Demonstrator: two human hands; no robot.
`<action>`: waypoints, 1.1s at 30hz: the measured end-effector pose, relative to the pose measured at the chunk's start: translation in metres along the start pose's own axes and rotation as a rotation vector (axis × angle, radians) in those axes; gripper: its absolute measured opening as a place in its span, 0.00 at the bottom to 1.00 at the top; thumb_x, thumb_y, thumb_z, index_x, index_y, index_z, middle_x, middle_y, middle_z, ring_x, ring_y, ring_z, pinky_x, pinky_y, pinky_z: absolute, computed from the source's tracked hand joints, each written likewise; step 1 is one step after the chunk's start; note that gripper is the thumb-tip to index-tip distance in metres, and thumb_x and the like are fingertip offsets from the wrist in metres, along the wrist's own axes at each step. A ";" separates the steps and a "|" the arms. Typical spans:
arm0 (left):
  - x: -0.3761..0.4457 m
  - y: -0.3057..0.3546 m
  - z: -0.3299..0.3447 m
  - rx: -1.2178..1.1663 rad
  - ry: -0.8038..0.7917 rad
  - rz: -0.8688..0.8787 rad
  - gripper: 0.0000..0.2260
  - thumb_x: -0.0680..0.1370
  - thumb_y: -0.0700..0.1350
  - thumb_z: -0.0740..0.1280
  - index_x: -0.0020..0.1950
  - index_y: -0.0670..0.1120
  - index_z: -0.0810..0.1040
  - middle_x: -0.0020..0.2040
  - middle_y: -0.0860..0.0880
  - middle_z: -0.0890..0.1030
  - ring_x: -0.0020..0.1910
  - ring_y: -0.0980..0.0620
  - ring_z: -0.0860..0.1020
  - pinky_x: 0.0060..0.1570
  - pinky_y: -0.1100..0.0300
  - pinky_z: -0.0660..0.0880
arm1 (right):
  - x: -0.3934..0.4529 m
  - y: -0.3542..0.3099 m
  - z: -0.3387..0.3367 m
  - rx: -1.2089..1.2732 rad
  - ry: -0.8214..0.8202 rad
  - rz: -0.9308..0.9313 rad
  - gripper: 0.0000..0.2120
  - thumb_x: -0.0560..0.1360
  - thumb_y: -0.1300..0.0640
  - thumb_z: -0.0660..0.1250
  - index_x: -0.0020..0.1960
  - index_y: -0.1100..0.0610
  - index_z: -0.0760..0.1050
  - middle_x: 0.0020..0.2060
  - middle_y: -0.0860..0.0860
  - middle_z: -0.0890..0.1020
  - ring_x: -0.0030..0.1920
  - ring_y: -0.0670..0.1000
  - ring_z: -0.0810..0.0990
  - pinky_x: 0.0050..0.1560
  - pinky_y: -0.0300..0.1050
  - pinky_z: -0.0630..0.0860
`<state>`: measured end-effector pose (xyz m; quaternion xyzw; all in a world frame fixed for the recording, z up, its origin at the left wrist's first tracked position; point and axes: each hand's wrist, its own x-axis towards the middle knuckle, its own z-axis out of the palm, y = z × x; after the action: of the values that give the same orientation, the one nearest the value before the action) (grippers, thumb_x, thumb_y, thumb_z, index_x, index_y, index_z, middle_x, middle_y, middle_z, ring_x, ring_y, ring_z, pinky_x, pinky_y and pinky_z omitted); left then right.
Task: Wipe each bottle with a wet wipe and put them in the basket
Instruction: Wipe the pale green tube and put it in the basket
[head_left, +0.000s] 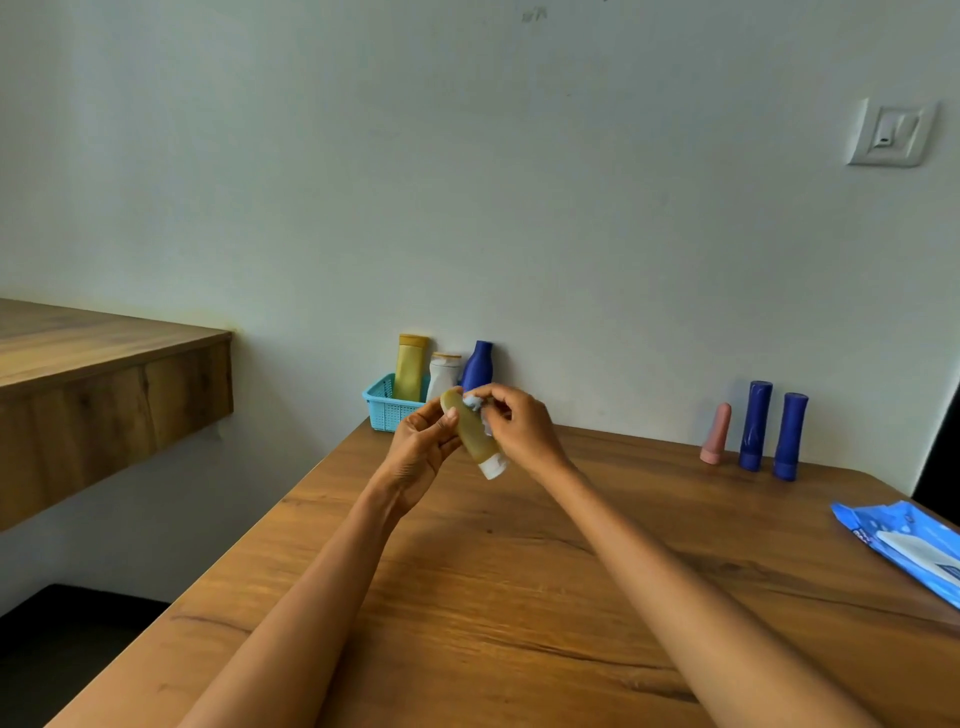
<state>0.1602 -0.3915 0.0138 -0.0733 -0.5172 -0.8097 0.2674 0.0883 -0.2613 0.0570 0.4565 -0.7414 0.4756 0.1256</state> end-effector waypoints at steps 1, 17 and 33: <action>0.000 0.000 -0.002 -0.007 0.004 0.007 0.16 0.72 0.40 0.66 0.61 0.44 0.76 0.52 0.46 0.84 0.51 0.50 0.82 0.49 0.58 0.80 | 0.000 0.000 0.002 0.050 -0.045 0.058 0.10 0.77 0.62 0.61 0.54 0.54 0.78 0.50 0.52 0.81 0.46 0.46 0.77 0.44 0.35 0.74; 0.000 -0.003 0.003 0.109 0.118 0.097 0.30 0.61 0.52 0.79 0.59 0.46 0.77 0.52 0.51 0.83 0.53 0.52 0.81 0.51 0.58 0.79 | -0.032 0.023 0.004 0.937 0.029 0.922 0.08 0.77 0.69 0.58 0.51 0.61 0.74 0.42 0.59 0.80 0.40 0.54 0.80 0.43 0.47 0.78; -0.001 -0.006 0.009 0.232 0.116 0.090 0.17 0.67 0.46 0.72 0.56 0.50 0.79 0.52 0.50 0.82 0.55 0.49 0.79 0.59 0.51 0.75 | -0.021 0.013 0.013 0.572 0.420 0.606 0.08 0.78 0.61 0.60 0.48 0.54 0.77 0.47 0.53 0.80 0.43 0.46 0.77 0.39 0.36 0.74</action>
<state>0.1563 -0.3818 0.0127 -0.0179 -0.5872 -0.7345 0.3397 0.0928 -0.2586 0.0296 0.1294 -0.6390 0.7583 -0.0025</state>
